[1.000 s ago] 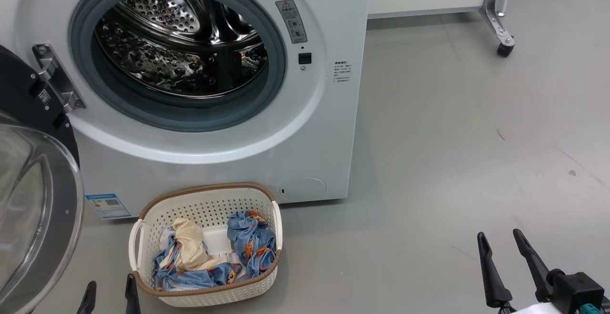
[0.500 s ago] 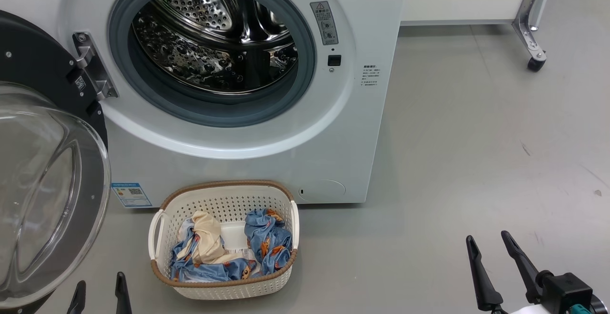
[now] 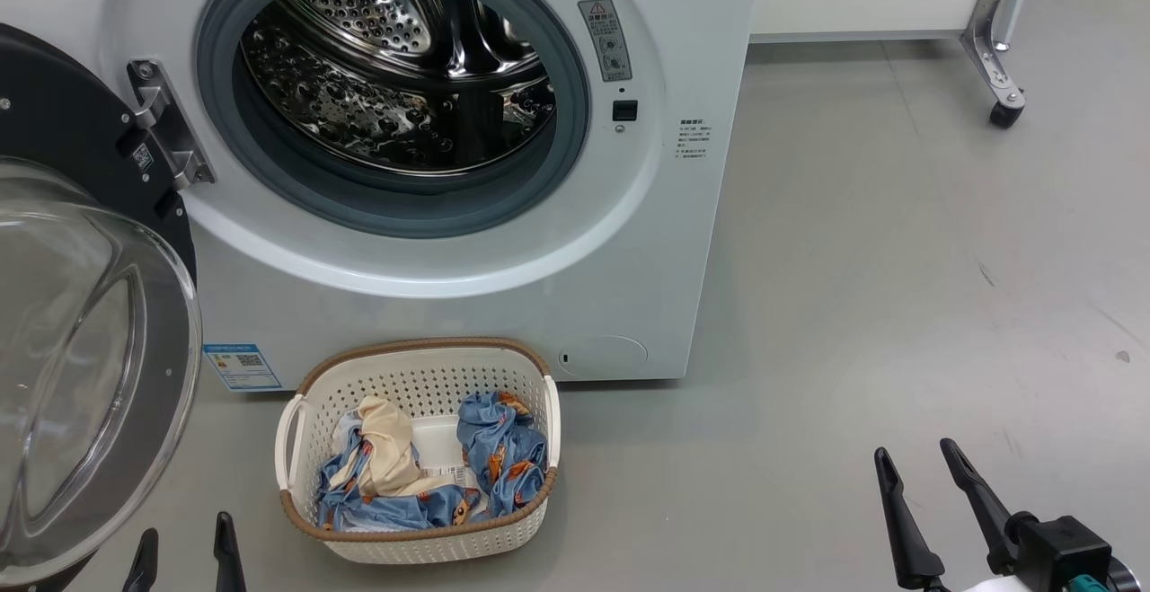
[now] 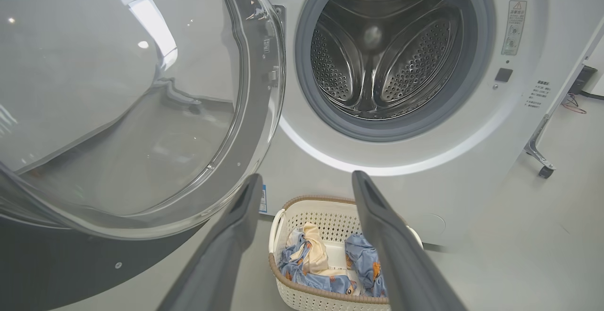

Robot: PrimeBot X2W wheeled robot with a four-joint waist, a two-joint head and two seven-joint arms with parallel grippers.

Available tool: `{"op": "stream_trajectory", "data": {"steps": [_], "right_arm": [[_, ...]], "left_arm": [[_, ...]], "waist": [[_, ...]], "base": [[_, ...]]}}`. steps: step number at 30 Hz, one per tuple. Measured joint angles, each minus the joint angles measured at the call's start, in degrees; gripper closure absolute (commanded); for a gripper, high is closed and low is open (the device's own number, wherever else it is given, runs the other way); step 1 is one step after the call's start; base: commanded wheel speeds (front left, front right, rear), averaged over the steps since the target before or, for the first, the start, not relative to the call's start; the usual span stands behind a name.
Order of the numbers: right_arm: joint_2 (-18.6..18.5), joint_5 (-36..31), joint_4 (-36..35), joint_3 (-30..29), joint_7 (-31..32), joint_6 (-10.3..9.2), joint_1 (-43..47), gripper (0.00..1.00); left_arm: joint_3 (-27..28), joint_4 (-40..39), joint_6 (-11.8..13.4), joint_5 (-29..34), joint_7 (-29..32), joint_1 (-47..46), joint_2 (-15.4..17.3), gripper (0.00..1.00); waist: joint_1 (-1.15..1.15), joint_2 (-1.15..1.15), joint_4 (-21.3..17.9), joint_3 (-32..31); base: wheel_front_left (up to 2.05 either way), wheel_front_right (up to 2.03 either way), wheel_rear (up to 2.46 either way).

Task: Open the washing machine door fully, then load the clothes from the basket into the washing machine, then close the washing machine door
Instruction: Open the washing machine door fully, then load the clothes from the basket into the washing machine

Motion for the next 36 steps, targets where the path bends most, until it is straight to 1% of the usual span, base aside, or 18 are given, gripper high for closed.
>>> {"op": "stream_trajectory", "data": {"steps": [15,23,28,36], "right_arm": [[0.1,0.0,0.1,-0.1,0.0,0.00,0.0,0.00],[0.1,0.0,0.1,-0.1,0.0,0.00,0.0,0.00],[0.1,0.0,0.1,-0.2,0.0,0.00,0.0,0.00],[0.1,0.0,0.1,-0.2,0.0,0.00,-0.1,0.00]], "left_arm": [[0.0,-0.2,0.1,-0.1,0.0,0.0,0.0,0.00],[0.0,-0.3,0.3,-0.1,0.0,0.0,0.0,0.00],[0.7,-0.4,1.1,-0.4,0.0,0.0,0.0,0.00],[0.8,-0.4,1.1,0.0,0.0,0.0,0.0,0.00]], "waist": [[0.00,0.00,-0.3,0.5],[0.00,0.00,-0.2,0.6],[0.00,0.00,-0.1,0.8],[0.00,0.00,0.0,0.9]], "base": [[0.29,-0.29,0.00],[0.77,-0.77,0.00],[0.96,-0.96,0.00],[0.73,-0.73,0.00]]}}
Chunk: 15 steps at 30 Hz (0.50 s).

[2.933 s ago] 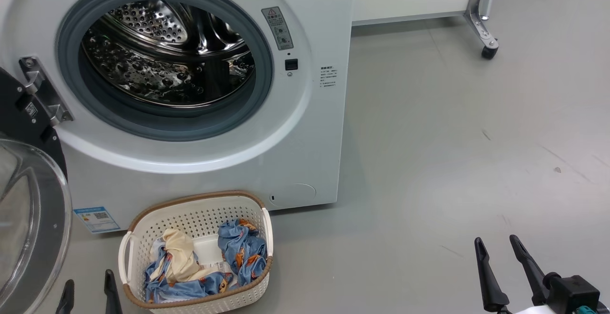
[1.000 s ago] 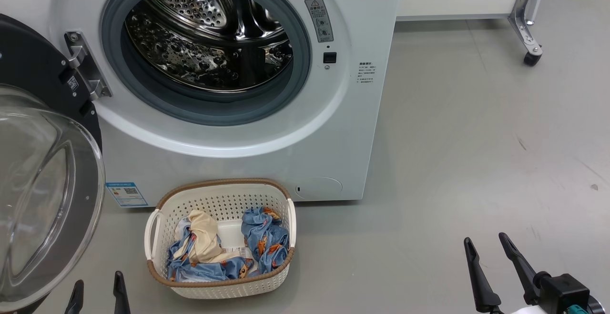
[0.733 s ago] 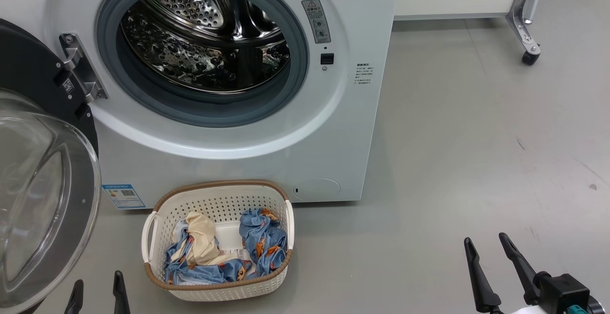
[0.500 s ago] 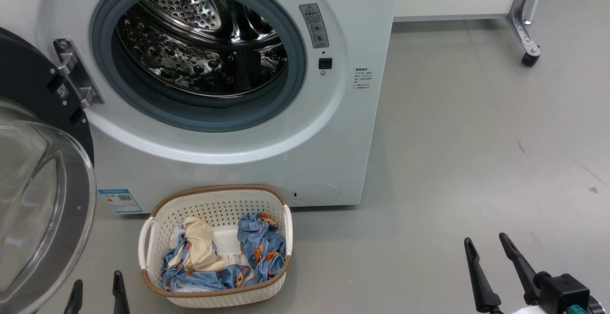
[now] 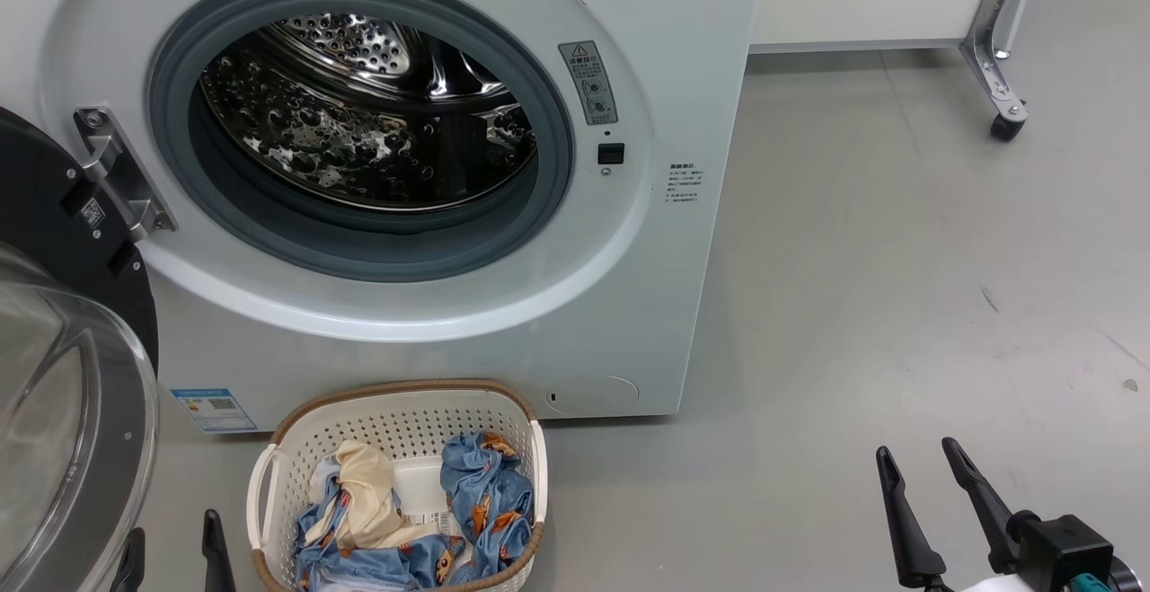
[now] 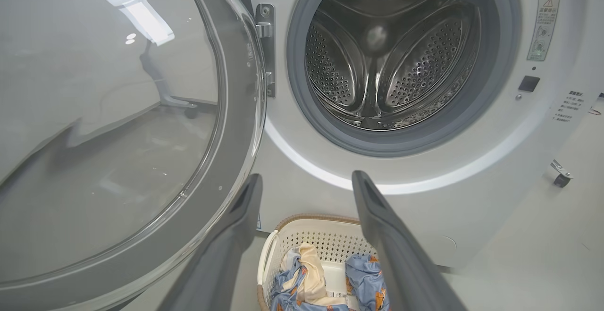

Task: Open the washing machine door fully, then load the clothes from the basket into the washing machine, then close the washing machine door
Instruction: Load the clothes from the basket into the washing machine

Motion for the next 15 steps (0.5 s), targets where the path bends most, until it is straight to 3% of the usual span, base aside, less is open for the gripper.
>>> {"op": "stream_trajectory", "data": {"steps": [15], "right_arm": [[0.0,0.1,0.2,0.0,0.0,0.00,-0.7,0.00]], "left_arm": [[-1.5,0.1,-0.1,3.6,0.0,0.0,0.0,0.00]], "waist": [[0.00,0.00,-0.1,-0.1]], "base": [[0.25,-0.25,0.00]]}}
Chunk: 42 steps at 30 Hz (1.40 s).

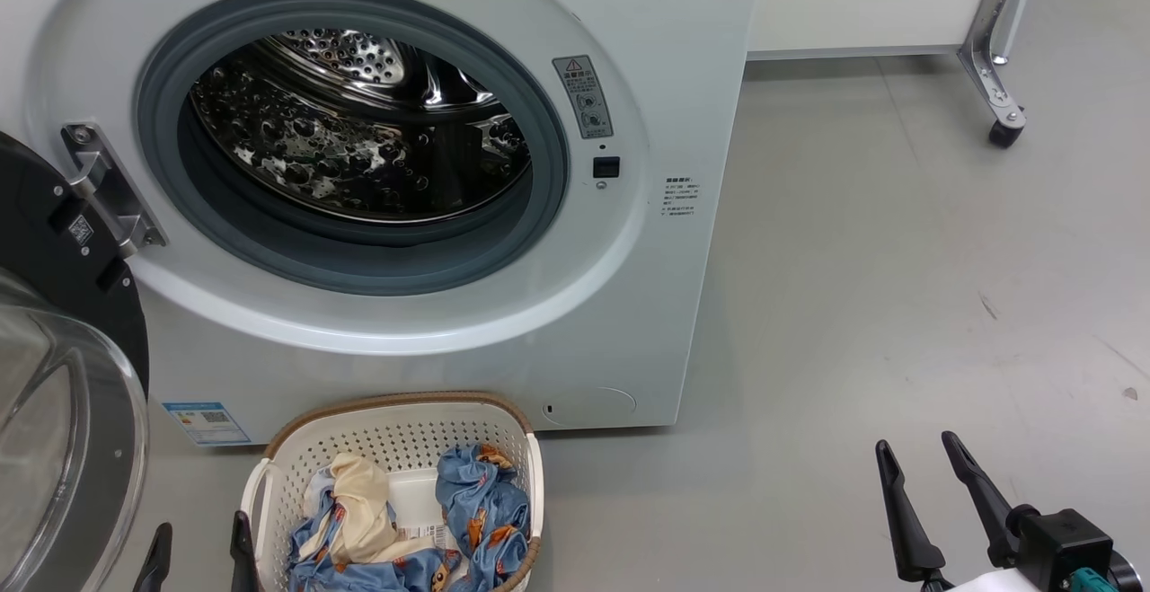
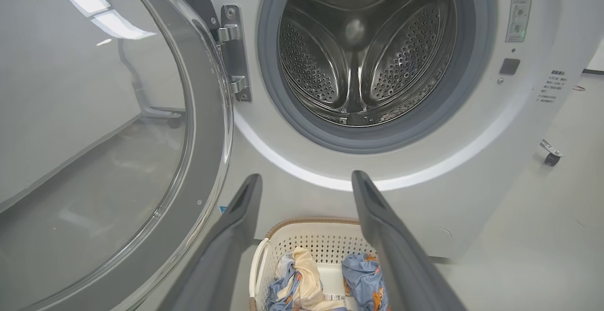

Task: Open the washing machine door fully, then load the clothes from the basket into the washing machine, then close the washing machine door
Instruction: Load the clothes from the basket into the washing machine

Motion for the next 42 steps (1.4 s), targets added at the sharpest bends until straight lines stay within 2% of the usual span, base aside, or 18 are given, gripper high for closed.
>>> {"op": "stream_trajectory", "data": {"steps": [12,19,23,33,42], "right_arm": [[0.4,0.0,-0.1,0.4,0.0,0.00,0.0,0.00],[1.1,0.0,-0.9,0.1,0.0,0.00,-0.3,0.00],[1.7,0.0,-1.6,0.3,0.0,0.00,-1.9,0.00],[1.8,0.0,-2.5,0.7,0.0,0.00,-5.7,0.00],[1.9,-0.1,-3.7,1.3,0.0,0.00,-10.2,0.00]], "left_arm": [[0.6,-1.4,0.0,2.4,0.0,-0.1,0.1,0.00],[1.8,2.2,1.0,-1.4,0.8,-0.2,0.1,0.00],[0.7,3.5,1.0,-1.4,3.7,-2.7,0.4,0.00],[0.4,7.8,0.5,-1.3,11.7,-11.0,4.4,0.00],[1.0,11.7,0.5,-1.8,18.5,-18.9,6.8,0.00]], "waist": [[0.00,0.00,-0.8,1.3],[0.00,0.00,-1.7,3.8],[0.00,0.00,-2.3,6.6],[0.00,0.00,-4.0,13.9],[0.00,0.00,-6.0,21.1]], "base": [[0.00,0.00,0.00],[0.00,0.00,0.00],[0.00,0.00,0.00],[0.00,0.00,0.00],[0.00,0.00,0.00]]}}
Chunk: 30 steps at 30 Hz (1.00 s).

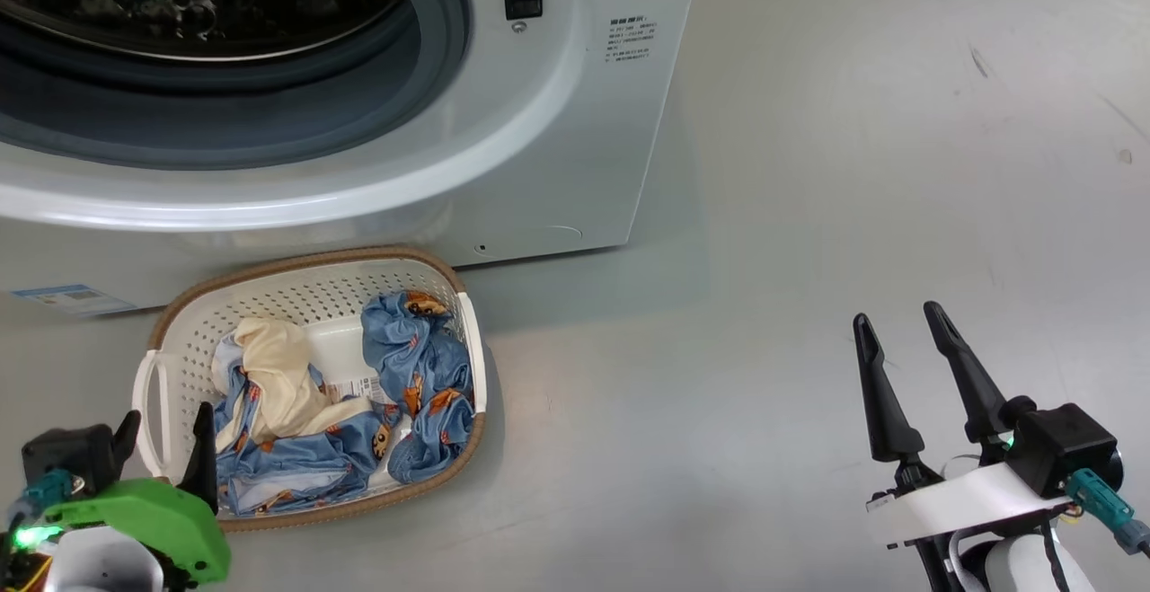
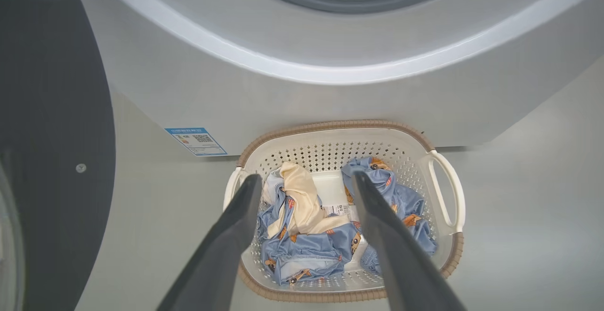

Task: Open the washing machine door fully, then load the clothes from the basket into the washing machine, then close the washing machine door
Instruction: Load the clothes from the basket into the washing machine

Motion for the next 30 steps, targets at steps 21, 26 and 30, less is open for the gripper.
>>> {"op": "stream_trajectory", "data": {"steps": [21,26,30], "right_arm": [[1.2,-0.4,-1.4,-0.6,0.0,0.00,-9.1,0.00],[1.3,-0.5,-1.3,-1.3,0.0,0.00,-10.0,0.00],[1.4,-0.5,-1.3,-1.4,0.0,0.00,-10.2,0.00]], "left_arm": [[1.4,10.3,1.4,-1.2,12.7,-16.9,4.3,0.00],[1.4,12.9,1.4,-1.7,14.2,-19.4,4.3,0.00],[1.4,14.9,1.5,-1.7,15.6,-20.9,4.5,0.00]], "waist": [[0.00,0.00,-4.3,15.5],[0.00,0.00,-5.1,17.9],[0.00,0.00,-5.5,19.2]], "base": [[0.00,0.00,0.00],[0.00,0.00,0.00],[0.00,0.00,0.00]]}}
